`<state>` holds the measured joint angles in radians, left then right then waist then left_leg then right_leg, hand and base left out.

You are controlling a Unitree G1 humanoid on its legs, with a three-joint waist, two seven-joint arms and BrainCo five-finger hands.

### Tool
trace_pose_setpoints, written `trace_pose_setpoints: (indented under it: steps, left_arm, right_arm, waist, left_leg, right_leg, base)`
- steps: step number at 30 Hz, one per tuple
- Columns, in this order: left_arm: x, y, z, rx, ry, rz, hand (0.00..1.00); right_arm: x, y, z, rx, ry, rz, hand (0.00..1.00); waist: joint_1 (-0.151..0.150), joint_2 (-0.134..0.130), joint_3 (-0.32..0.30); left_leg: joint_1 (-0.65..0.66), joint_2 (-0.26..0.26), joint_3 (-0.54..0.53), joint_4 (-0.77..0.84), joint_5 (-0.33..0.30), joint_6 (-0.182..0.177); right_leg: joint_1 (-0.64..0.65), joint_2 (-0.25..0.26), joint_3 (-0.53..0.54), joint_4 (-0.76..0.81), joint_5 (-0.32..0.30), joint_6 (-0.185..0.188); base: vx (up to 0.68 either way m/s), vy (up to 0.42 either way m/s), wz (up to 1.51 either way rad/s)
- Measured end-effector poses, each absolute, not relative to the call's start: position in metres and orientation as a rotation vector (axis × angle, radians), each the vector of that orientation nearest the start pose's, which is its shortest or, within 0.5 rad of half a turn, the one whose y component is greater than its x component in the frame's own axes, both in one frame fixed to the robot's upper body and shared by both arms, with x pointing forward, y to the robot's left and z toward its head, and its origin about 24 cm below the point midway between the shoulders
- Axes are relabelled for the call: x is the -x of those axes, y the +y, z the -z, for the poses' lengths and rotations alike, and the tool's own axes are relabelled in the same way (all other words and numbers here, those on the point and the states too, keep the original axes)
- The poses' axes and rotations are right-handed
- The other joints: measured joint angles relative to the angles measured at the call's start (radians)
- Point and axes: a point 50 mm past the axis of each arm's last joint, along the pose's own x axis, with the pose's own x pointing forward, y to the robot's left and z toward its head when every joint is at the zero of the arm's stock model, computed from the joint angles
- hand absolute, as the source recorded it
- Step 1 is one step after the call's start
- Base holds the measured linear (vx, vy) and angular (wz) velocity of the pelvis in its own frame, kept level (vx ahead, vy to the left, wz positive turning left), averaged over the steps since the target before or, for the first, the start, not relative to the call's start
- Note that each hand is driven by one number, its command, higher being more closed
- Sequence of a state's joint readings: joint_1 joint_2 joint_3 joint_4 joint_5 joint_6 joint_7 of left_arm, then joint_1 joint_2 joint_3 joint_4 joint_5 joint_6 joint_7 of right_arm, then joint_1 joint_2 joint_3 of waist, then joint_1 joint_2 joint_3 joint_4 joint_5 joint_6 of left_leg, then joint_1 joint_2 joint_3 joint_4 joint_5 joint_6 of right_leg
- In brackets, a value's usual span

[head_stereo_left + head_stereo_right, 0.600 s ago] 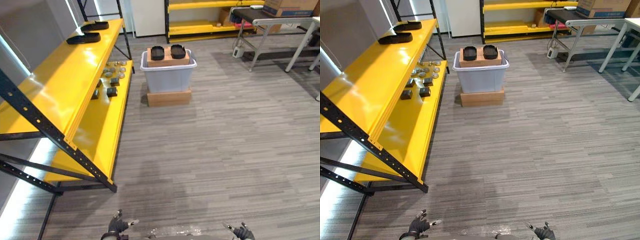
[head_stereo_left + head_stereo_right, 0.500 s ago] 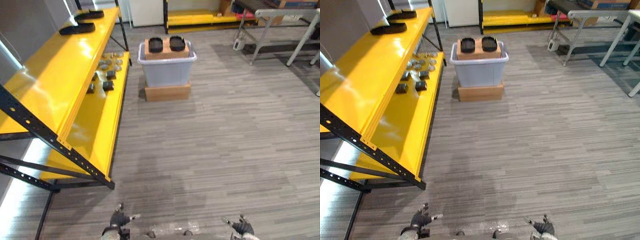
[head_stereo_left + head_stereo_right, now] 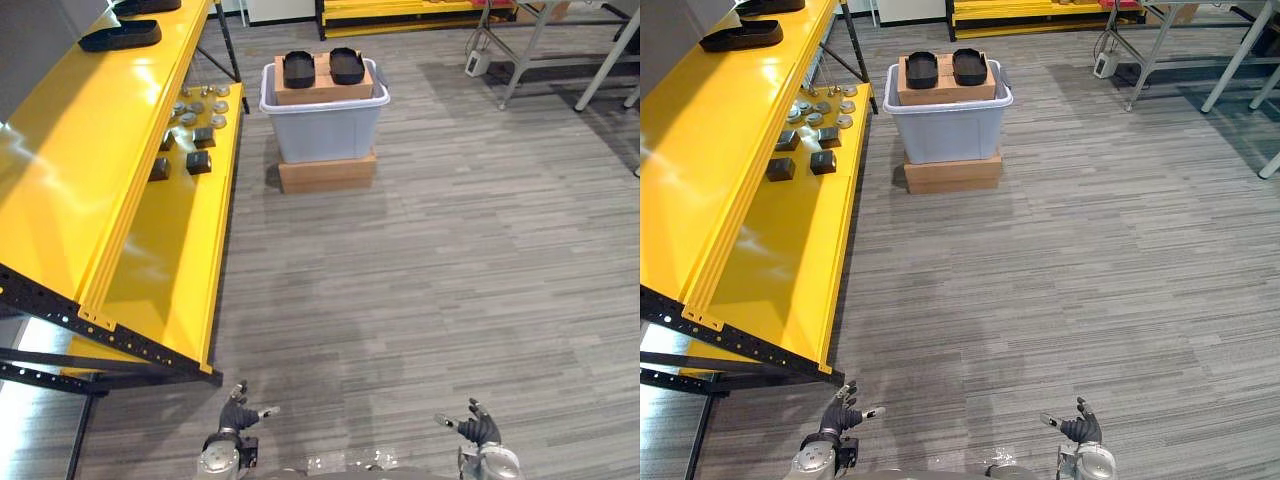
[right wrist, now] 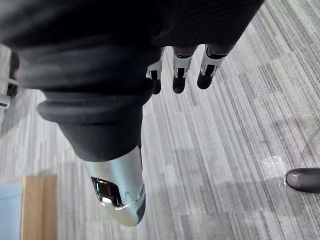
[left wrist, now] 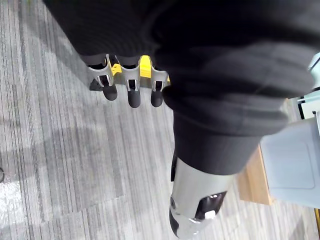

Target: Walk over and take plastic housings, then place them on the shelf

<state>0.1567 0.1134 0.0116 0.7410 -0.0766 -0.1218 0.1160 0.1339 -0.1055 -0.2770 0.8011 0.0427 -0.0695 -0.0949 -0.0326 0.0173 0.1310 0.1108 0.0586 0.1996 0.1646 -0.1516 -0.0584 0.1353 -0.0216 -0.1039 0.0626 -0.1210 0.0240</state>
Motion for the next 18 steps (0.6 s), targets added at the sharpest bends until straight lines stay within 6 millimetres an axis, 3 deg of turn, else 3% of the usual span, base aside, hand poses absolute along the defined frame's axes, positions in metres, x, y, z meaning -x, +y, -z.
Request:
trace_pose_setpoints:
  steps: [2,4,5,7,8,10,12,14,15,16,18]
  left_arm:
    - [-0.136,0.204,0.124,-0.040,0.752,-0.260,0.00]
    - [-0.141,0.201,0.119,-0.010,0.719,-0.288,0.00]
    - [-0.143,0.202,0.118,-0.010,0.708,-0.289,0.00]
    - [-0.150,0.204,0.112,-0.011,0.668,-0.295,0.00]
    - [-0.151,0.205,0.110,-0.019,0.661,-0.301,0.00]
    - [-0.158,0.210,0.107,-0.030,0.640,-0.312,0.00]
    - [-0.169,0.213,0.101,-0.033,0.609,-0.314,0.00]
    - [-0.175,0.221,0.097,-0.046,0.587,-0.337,0.00]
    - [-0.171,0.220,0.100,-0.037,0.604,-0.356,0.00]
    - [-0.173,0.216,0.101,-0.026,0.606,-0.353,0.00]
    - [-0.180,0.210,0.099,-0.009,0.588,-0.342,0.00]
  right_arm:
    - [-0.123,-0.249,0.126,-0.012,0.818,0.496,0.00]
    - [-0.132,-0.253,0.123,-0.011,0.798,0.507,0.00]
    - [-0.133,-0.252,0.123,-0.011,0.795,0.507,0.00]
    - [-0.133,-0.250,0.123,-0.013,0.800,0.509,0.00]
    - [-0.132,-0.250,0.124,-0.012,0.808,0.507,0.00]
    - [-0.138,-0.249,0.122,-0.006,0.795,0.495,0.00]
    - [-0.144,-0.250,0.119,0.023,0.781,0.465,0.00]
    - [-0.142,-0.250,0.120,0.027,0.784,0.464,0.00]
    - [-0.140,-0.254,0.120,0.039,0.790,0.470,0.00]
    - [-0.146,-0.258,0.116,0.049,0.772,0.471,0.00]
    - [-0.155,-0.260,0.110,0.055,0.738,0.464,0.00]
  waist:
    - [-0.001,0.015,0.006]
    - [0.010,0.048,0.004]
    - [0.012,0.050,0.006]
    - [0.002,0.041,0.029]
    - [-0.004,0.050,0.038]
    - [-0.010,0.045,0.069]
    - [-0.018,0.059,0.094]
    - [-0.029,0.035,0.101]
    - [-0.037,0.031,0.106]
    - [-0.037,0.050,0.113]
    - [-0.055,0.049,0.112]
  left_leg:
    - [-0.020,0.011,0.012,0.064,-0.038,0.001]
    - [-0.032,0.025,0.051,0.076,-0.062,0.010]
    - [-0.023,0.022,0.058,0.067,-0.063,0.012]
    - [0.060,0.004,0.041,0.024,-0.088,0.047]
    - [0.080,0.005,0.036,0.015,-0.106,0.060]
    - [0.138,0.032,-0.002,-0.001,-0.148,0.063]
    - [0.155,0.084,-0.011,-0.005,-0.149,0.060]
    - [0.177,0.097,-0.013,-0.010,-0.146,-0.008]
    - [0.220,0.118,-0.033,-0.008,-0.165,-0.048]
    - [0.219,0.143,-0.042,0.004,-0.153,-0.071]
    - [0.200,0.142,-0.094,0.056,-0.077,-0.144]
  right_leg:
    - [-0.011,0.000,0.003,0.036,-0.016,0.025]
    - [-0.125,-0.005,-0.008,0.239,-0.066,0.080]
    - [-0.170,-0.016,-0.019,0.329,-0.077,0.088]
    - [-0.340,-0.098,-0.105,0.746,-0.080,0.102]
    - [-0.371,-0.112,-0.119,0.804,-0.115,0.093]
    - [-0.487,-0.143,-0.200,0.831,-0.212,0.018]
    - [-0.571,-0.118,-0.233,0.681,-0.193,0.018]
    - [-0.585,-0.089,-0.181,0.363,-0.002,0.013]
    - [-0.579,-0.086,-0.163,0.351,0.153,-0.051]
    - [-0.597,-0.086,-0.168,0.428,0.105,-0.058]
    - [-0.625,-0.120,-0.181,0.558,-0.020,-0.069]
  base:
    - [0.13,0.001,-0.26]
    - [0.09,0.046,-0.41]
    - [0.11,0.077,-0.22]
    - [0.19,0.043,0.17]
    - [0.29,-0.035,0.30]
    - [0.30,-0.106,0.22]
    - [0.31,-0.199,0.40]
    - [0.42,-0.275,0.49]
    - [0.49,-0.294,0.27]
    - [0.48,-0.302,0.35]
    - [0.42,-0.265,0.34]
